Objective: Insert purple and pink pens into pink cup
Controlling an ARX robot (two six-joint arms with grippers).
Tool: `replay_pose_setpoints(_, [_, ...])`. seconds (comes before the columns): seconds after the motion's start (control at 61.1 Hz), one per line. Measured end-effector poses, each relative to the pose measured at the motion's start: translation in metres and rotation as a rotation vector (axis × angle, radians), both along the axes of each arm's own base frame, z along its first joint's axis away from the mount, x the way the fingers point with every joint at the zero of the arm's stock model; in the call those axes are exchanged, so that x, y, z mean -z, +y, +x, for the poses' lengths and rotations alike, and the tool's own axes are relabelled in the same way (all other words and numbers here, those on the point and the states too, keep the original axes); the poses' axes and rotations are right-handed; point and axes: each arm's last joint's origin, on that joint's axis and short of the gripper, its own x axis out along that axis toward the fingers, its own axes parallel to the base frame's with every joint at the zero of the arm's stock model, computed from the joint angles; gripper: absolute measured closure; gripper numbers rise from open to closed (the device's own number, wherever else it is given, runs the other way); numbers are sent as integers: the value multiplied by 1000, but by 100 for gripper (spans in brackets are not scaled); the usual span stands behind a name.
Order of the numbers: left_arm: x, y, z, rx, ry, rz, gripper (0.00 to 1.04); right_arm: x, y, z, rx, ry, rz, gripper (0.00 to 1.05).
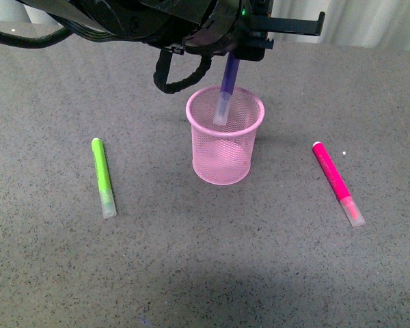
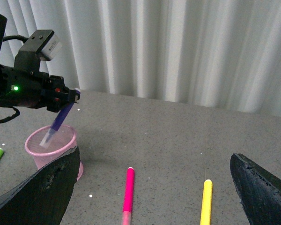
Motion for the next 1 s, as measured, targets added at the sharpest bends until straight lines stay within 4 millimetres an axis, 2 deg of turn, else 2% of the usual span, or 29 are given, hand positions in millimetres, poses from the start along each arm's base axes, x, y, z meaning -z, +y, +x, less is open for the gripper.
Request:
replay_pose_setpoints(0.196, [2,-3,-4,-11,-2,-3,96,0,0,0,0,0,0,7])
replay_pose_setpoints(0.36, [14,-5,-15,-18,33,4,95,0,0,0,0,0,0,7])
replay_pose_setpoints(0.442, [18,-4,-20,-26,44,8,75,0,0,0,0,0,0,7])
replay_pose_setpoints(0.818, [5,7,-28,-85,30,-26,22,0,0,0,0,0,0,7])
replay_pose_setpoints(0.884, [-3,15,-30,-134,22,-54,8,0,0,0,0,0,0,7])
replay_pose_setpoints(0.998, [-21,34,-31,-240,-9,-115,9,0,0,0,0,0,0,7])
